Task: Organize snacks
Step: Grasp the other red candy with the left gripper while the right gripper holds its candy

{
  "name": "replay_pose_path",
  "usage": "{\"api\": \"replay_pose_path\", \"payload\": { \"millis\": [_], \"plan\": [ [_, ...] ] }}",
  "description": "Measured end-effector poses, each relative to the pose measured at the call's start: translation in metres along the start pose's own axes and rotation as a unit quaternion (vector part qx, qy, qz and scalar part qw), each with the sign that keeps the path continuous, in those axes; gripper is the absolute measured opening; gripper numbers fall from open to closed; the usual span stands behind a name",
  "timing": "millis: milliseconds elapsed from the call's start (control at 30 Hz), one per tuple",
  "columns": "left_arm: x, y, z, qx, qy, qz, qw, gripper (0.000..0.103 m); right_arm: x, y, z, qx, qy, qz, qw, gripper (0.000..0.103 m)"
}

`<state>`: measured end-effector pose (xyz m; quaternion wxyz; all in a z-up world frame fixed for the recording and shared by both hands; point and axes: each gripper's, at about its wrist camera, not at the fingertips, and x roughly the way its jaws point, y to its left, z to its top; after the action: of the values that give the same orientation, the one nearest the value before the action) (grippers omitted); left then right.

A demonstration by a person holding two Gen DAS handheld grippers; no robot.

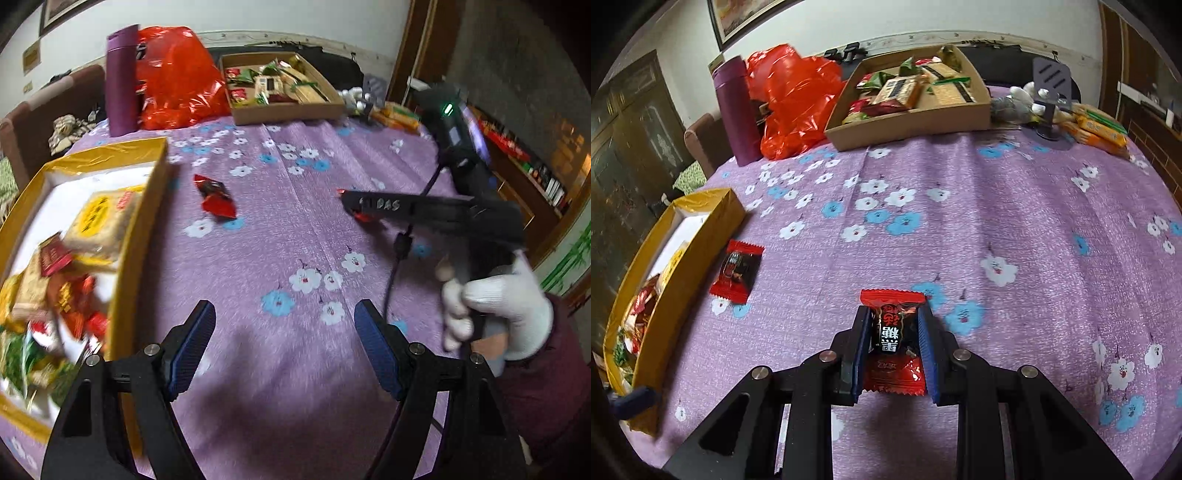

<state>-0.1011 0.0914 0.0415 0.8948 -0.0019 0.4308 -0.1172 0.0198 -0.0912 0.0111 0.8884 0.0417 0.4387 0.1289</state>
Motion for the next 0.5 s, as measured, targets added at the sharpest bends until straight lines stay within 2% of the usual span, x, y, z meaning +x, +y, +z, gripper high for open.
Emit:
{"api": "replay_pose_path", "payload": {
  "millis": [200,267,333,433,500],
  "plan": [
    [0.038,0.0,0.005,-0.013,0.047,0.011,0.9988,0.077,0.0,-0.006,0.001,0.009,0.002,0.017,1.0,0.027],
    [0.038,0.001,0.005,-0.016,0.045,0.014,0.9988,0.078,0.001,-0.007,0.002,0.012,0.006,0.023,1.0,0.027],
    [0.041,0.0,0.004,-0.013,0.051,0.013,0.9985,0.085,0.002,-0.007,0.002,0.014,0.009,0.027,0.999,0.027],
    [0.048,-0.011,0.004,0.022,0.072,0.014,0.997,0.103,0.002,-0.007,0.001,0.017,0.009,0.028,0.999,0.027],
    [0.052,-0.022,0.002,0.056,0.083,0.032,0.9945,0.103,0.002,-0.009,0.001,0.022,0.009,0.03,0.999,0.027]
  ]
}}
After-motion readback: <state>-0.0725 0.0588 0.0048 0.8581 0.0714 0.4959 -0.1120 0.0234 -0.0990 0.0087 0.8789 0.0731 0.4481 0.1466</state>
